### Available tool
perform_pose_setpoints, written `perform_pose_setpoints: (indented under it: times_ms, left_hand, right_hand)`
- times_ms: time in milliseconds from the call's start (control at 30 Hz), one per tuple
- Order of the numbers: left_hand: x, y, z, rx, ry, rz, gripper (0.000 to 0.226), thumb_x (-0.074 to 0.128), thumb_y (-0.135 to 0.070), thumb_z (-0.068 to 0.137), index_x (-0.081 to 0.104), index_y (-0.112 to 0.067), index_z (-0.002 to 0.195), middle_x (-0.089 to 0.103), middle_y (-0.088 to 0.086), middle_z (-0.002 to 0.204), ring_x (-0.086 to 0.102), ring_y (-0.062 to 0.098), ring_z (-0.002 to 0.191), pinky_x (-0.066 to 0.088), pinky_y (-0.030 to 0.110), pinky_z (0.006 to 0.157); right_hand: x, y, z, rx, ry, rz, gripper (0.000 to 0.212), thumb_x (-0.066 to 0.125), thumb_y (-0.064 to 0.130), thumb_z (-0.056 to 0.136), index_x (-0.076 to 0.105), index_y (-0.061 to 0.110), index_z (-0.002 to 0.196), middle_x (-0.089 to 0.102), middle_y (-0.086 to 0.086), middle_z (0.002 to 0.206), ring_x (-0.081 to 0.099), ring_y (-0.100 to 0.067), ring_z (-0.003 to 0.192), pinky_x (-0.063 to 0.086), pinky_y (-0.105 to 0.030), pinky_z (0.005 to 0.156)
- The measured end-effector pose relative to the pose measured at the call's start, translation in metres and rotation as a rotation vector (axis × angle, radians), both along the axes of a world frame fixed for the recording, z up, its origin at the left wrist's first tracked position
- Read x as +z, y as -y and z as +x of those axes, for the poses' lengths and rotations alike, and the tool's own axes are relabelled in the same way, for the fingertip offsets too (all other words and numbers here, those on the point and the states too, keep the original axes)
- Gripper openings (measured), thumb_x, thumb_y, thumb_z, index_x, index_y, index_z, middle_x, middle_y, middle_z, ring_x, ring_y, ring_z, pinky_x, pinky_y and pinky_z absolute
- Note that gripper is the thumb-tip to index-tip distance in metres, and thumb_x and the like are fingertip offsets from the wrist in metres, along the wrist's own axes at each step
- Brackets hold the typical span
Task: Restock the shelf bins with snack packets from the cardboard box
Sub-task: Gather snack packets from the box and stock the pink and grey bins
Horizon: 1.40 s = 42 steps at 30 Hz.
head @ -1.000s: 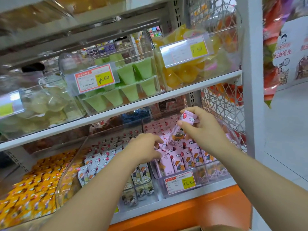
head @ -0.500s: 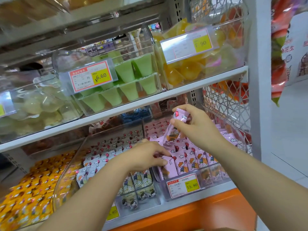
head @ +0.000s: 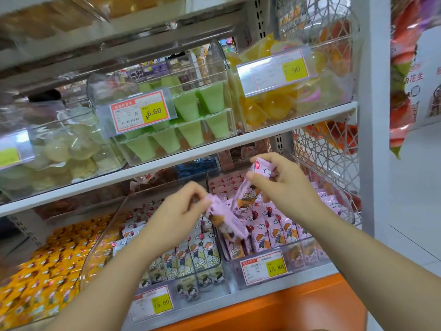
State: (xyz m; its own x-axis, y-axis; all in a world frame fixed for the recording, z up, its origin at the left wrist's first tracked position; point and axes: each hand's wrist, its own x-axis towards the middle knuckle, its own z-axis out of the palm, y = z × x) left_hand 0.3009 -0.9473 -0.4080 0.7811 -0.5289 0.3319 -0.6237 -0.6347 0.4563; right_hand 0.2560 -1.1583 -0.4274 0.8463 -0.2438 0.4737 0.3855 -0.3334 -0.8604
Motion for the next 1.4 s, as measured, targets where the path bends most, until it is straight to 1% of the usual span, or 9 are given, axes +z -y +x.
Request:
perform_pose_setpoints:
  times_ms: [100,333,533,600,767,900,1000,1300,1400]
  left_hand:
    - [0.005,-0.019,0.002,0.108,-0.139,-0.296,0.012,0.047,-0.024,0.098,0.051,-0.018,0.088,0.062,-0.001,0.067,0.061,0.019,0.06,0.046,0.041,0.064]
    - [-0.005,-0.024,0.006,0.231,-0.377,-0.701,0.014,0.04,-0.014,0.101,0.049,-0.011,0.09,0.061,0.009,0.078,0.064,0.011,0.055,0.052,0.022,0.053]
    - [-0.012,0.004,-0.006,0.137,-0.629,-1.085,0.016,0.037,-0.01,0.102,0.049,-0.007,0.092,0.065,0.009,0.079,0.064,0.012,0.058,0.057,0.024,0.058]
    - [-0.015,0.016,-0.005,0.09,-0.705,-1.127,0.015,0.037,-0.011,0.102,0.05,-0.006,0.096,0.067,0.01,0.082,0.067,0.014,0.063,0.058,0.026,0.062]
    - [-0.028,0.034,0.015,0.224,-0.27,-0.297,0.022,0.045,-0.029,0.1,0.051,-0.021,0.119,0.06,-0.013,0.103,0.058,-0.003,0.087,0.042,0.004,0.066]
    - [-0.033,0.05,0.027,0.149,0.002,0.195,0.019,0.054,-0.033,0.095,0.064,-0.033,0.111,0.064,-0.017,0.113,0.057,0.011,0.11,0.03,0.041,0.111]
    - [-0.033,0.067,0.028,0.133,0.01,0.483,0.024,0.055,-0.044,0.093,0.063,-0.036,0.114,0.065,-0.013,0.114,0.052,0.015,0.118,0.005,0.055,0.115]
    - [-0.032,0.065,0.027,0.218,-0.001,0.531,0.011,0.054,-0.042,0.094,0.059,-0.034,0.089,0.064,-0.01,0.103,0.049,0.02,0.117,0.003,0.057,0.115]
    - [-0.035,0.065,0.023,0.222,0.003,0.547,0.012,0.052,-0.041,0.095,0.062,-0.033,0.098,0.064,-0.007,0.108,0.044,0.021,0.123,0.005,0.057,0.114]
  right_hand:
    - [-0.007,-0.003,0.002,0.072,-0.074,-0.045,0.02,0.063,0.027,0.089,0.053,0.026,0.106,0.061,0.004,0.08,0.049,0.001,0.049,0.042,-0.016,0.05]
    - [-0.027,-0.019,0.008,0.114,-0.273,-0.461,0.039,0.064,0.035,0.088,0.055,0.024,0.125,0.058,0.009,0.114,0.038,0.012,0.059,0.033,-0.01,0.058]
    - [-0.009,-0.02,0.003,0.255,-0.311,-0.008,0.043,0.063,0.042,0.086,0.052,0.03,0.126,0.057,0.011,0.116,0.057,-0.001,0.091,0.043,-0.016,0.072]
    - [-0.01,-0.022,0.005,0.268,-0.286,0.111,0.039,0.067,0.034,0.084,0.055,0.027,0.12,0.063,0.006,0.106,0.062,-0.004,0.084,0.046,-0.017,0.069]
    - [-0.009,-0.006,0.009,0.037,-0.157,0.259,0.029,0.069,0.017,0.085,0.051,0.027,0.105,0.067,-0.003,0.093,0.067,-0.013,0.071,0.056,-0.03,0.071]
    - [-0.011,0.004,0.006,-0.016,-0.051,0.138,0.021,0.064,0.018,0.089,0.056,0.028,0.105,0.066,0.001,0.088,0.064,-0.013,0.069,0.048,-0.013,0.054]
    - [-0.015,0.009,0.008,-0.014,-0.017,0.089,0.017,0.062,0.022,0.09,0.056,0.035,0.099,0.065,0.008,0.089,0.062,-0.016,0.074,0.05,-0.013,0.06]
    - [-0.03,0.017,0.019,0.007,-0.101,-0.069,0.024,0.06,0.022,0.092,0.045,0.04,0.098,0.058,0.006,0.083,0.062,-0.028,0.079,0.054,-0.04,0.074]
    - [-0.029,0.018,0.019,-0.009,-0.139,-0.259,0.021,0.056,0.026,0.094,0.047,0.032,0.112,0.054,0.008,0.091,0.053,-0.015,0.068,0.046,-0.023,0.06]
